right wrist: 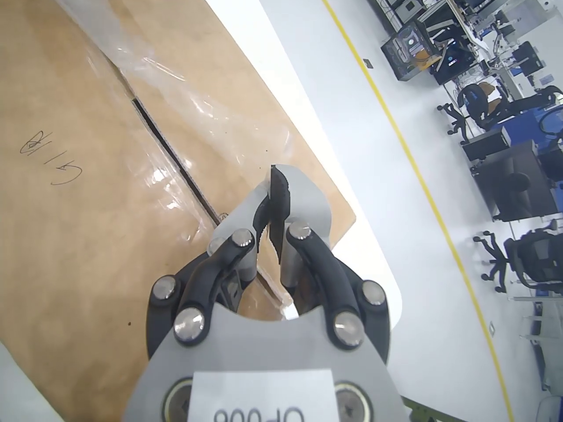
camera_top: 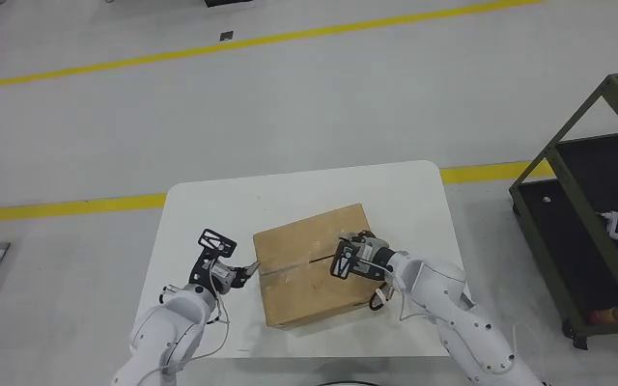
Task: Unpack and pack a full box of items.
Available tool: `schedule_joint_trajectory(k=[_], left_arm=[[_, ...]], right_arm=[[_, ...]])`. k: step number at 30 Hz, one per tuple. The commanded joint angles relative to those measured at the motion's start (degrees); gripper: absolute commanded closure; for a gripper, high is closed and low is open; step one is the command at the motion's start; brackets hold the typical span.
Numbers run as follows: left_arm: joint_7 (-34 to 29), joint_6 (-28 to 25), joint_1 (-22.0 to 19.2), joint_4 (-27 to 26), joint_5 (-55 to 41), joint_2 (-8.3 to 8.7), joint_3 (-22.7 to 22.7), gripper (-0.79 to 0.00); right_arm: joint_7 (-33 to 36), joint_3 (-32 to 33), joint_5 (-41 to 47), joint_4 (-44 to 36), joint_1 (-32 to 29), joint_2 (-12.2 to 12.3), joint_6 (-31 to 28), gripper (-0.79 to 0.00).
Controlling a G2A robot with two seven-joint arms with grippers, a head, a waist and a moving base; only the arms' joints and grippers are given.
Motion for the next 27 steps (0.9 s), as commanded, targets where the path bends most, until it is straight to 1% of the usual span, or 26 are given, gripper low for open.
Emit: schedule_joint_trajectory(k=[1,12,19,27], left_arm=[[-0.1,0.0,0.0,0.0,0.0,0.00,0.0,-0.785],[-1.3,-0.8,-0.2,0.2,-0.2,0.06,0.5,-0.785],[-1.1,-1.5,-0.2,-0.2,0.8,0.12,1.2,-0.785],[-0.3,-1.0,-0.1,-1.2,1.6,0.10,1.8,-0.785]], right_arm=[[0.0,0.5,0.4,-0.7,-0.5,0.1,0.2,0.000],[1.1,1.4,0.1,-2.1,-2.2,0.3,-0.6,0.000],[2.3,2.6,-0.5,-3.3,-3.8,0.6,-1.1,0.000],[3.0,3.1,-0.7,-3.2,-4.4,0.7,-1.5,0.000]])
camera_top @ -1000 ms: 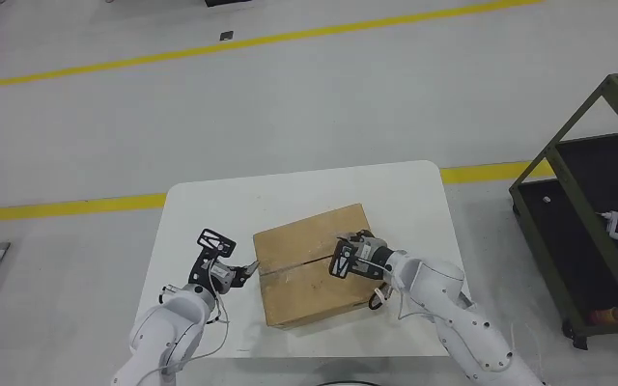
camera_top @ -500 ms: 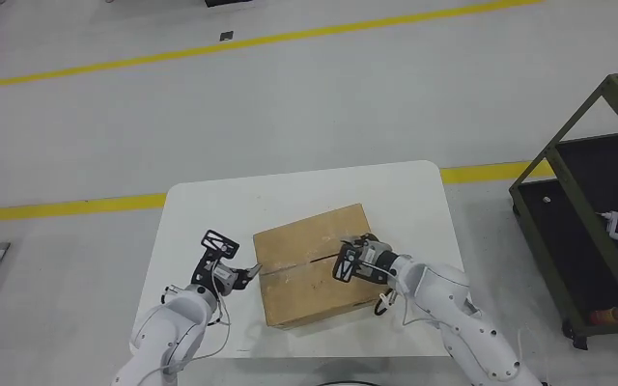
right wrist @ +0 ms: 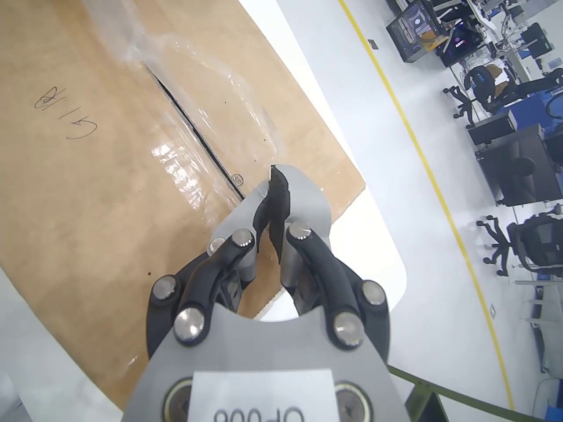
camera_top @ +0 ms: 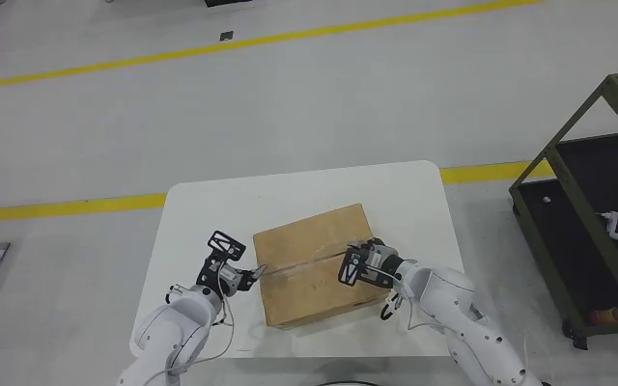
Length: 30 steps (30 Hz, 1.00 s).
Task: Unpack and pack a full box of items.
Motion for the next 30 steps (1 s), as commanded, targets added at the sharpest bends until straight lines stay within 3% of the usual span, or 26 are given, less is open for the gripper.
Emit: schedule_joint_trajectory(k=[1,17,18,19,20,21,30], left_arm=[[-0.1,0.0,0.0,-0.4,-0.1,0.01,-0.1,-0.785],[-0.2,-0.2,0.1,-1.0,-0.1,0.05,-0.2,-0.785],[-0.2,-0.2,0.1,-1.0,-0.1,0.05,-0.2,-0.425],[0.3,-0.2,0.3,-0.8,-0.1,0.04,-0.1,-0.323],[0.6,-0.5,0.3,-0.8,0.2,0.07,0.0,-0.105],[0.9,-1.0,0.4,-0.7,1.0,0.11,0.3,0.000],[1.4,-2.8,-0.2,0.5,1.7,-0.06,3.3,0.000]], right_arm=[[0.3,0.0,-0.4,0.1,0.0,0.0,0.0,0.000],[0.1,0.4,-0.1,0.4,-0.5,0.0,0.1,0.000],[0.0,0.4,-0.1,0.4,-0.6,0.0,-0.1,0.000],[0.0,0.4,-0.1,0.5,-0.6,0.0,-0.1,0.000],[-0.1,0.4,-0.1,0.5,-0.6,0.0,-0.1,0.000],[-0.1,0.3,-0.2,0.5,-0.6,0.0,-0.1,0.000],[-0.2,0.4,-0.3,0.6,-0.5,0.0,-0.2,0.000]])
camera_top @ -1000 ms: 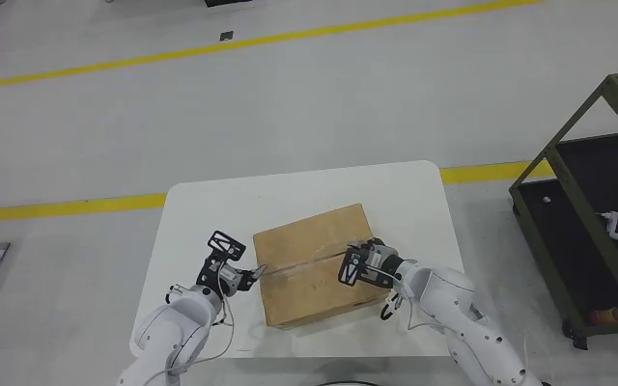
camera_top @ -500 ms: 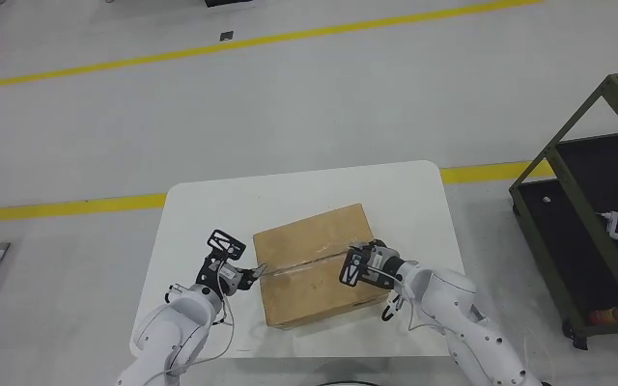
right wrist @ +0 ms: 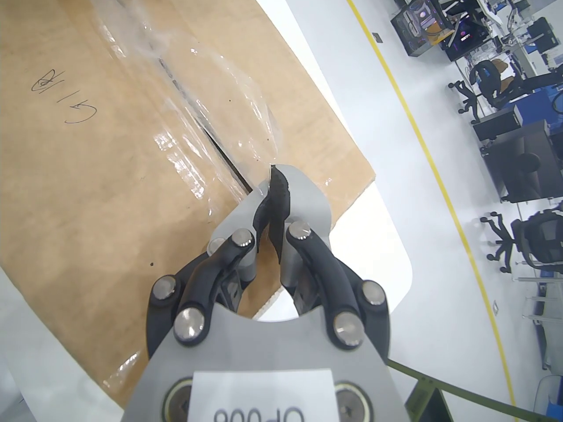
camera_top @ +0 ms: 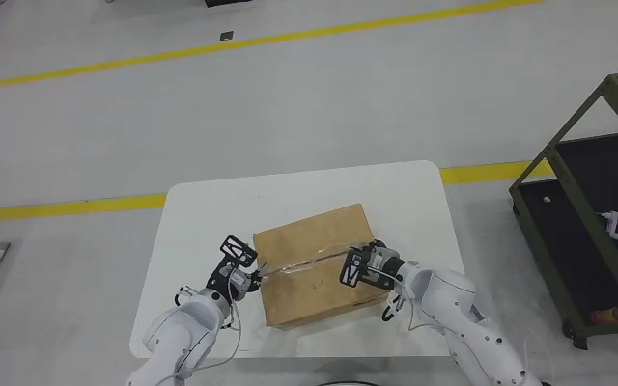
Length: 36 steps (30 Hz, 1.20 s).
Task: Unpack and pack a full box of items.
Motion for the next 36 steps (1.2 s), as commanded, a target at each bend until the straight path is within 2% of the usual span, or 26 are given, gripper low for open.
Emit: schedule_joint_trajectory(k=[1,16,24,32,34,36], left_arm=[[-0.5,-0.6,-0.4,0.4,-0.4,-0.06,0.8,0.000],[-2.5,-2.9,-3.9,5.4,-0.1,-0.55,5.8,0.000],[-2.6,-2.7,-4.7,6.2,0.3,-0.63,6.6,0.000],[-3.1,-2.6,-5.0,6.6,0.5,-0.60,6.7,0.000],[-3.1,-2.5,-5.1,6.6,0.3,-0.61,6.7,0.000],[-3.1,-2.4,-5.2,6.4,0.1,-0.63,6.7,0.000]], right_arm=[[0.0,0.0,0.0,0.0,0.0,0.0,0.0,0.000],[0.0,0.2,0.0,0.0,-0.1,0.0,0.0,0.000],[0.2,0.1,-0.1,-0.1,0.0,-0.1,-0.1,0.000],[1.1,0.5,0.2,0.2,0.0,-0.1,-0.5,-0.046],[1.4,0.5,0.3,0.4,0.2,-0.1,-0.7,-0.003],[1.5,0.4,0.2,0.5,0.3,-0.1,-0.8,0.000]])
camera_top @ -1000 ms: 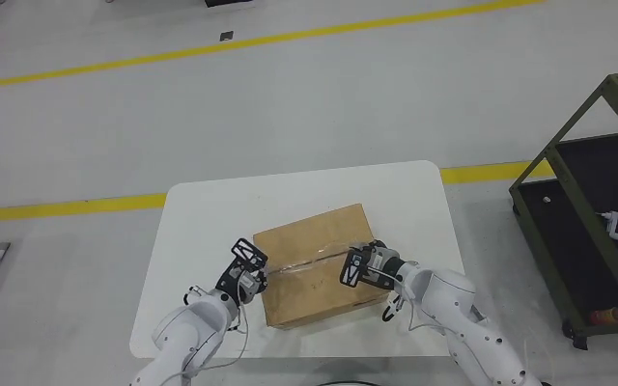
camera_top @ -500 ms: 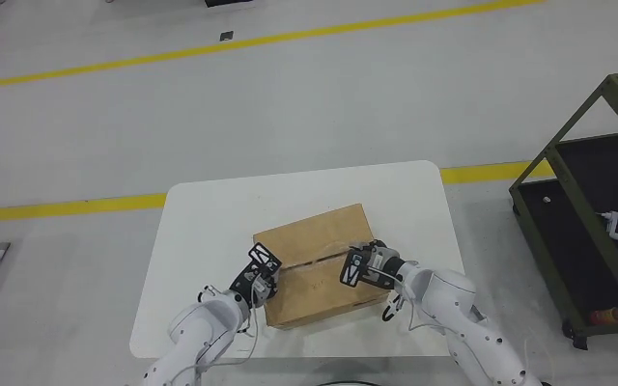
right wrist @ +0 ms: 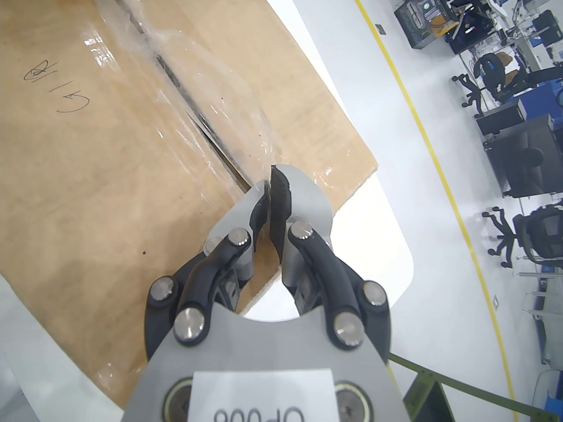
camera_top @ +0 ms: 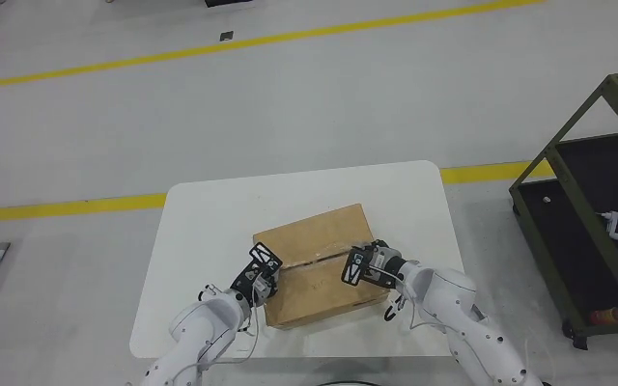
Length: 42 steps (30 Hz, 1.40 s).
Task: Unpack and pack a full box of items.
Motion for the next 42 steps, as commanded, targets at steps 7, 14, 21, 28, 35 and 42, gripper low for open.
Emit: schedule_joint_trajectory(k=[7,14,21,28,35,42], left_arm=[[-0.1,0.6,-0.6,-1.2,-1.3,-0.09,-0.1,0.000],[0.0,-0.4,-1.7,-1.5,-1.0,-0.33,2.1,0.000],[0.4,-0.1,-3.2,0.4,0.7,-0.65,4.4,0.000],[0.4,1.0,-4.8,2.9,1.0,-1.02,5.6,0.000],[0.4,0.7,-5.1,3.3,1.1,-1.08,5.9,0.000],[0.2,0.8,-5.1,3.3,1.1,-1.12,5.9,0.000]], right_arm=[[0.2,-0.2,-0.3,0.3,0.1,0.0,-0.2,0.000],[-0.1,-0.1,-0.5,0.7,0.2,0.0,-0.1,0.000],[0.0,-0.5,-0.5,0.8,0.5,-0.1,-0.2,0.000],[0.2,-0.5,-0.5,0.9,0.7,-0.1,-0.6,0.000],[0.1,0.3,0.6,0.6,0.8,-0.1,-1.3,-0.215],[1.2,2.7,0.2,-1.2,-0.4,0.4,-2.3,-0.237]])
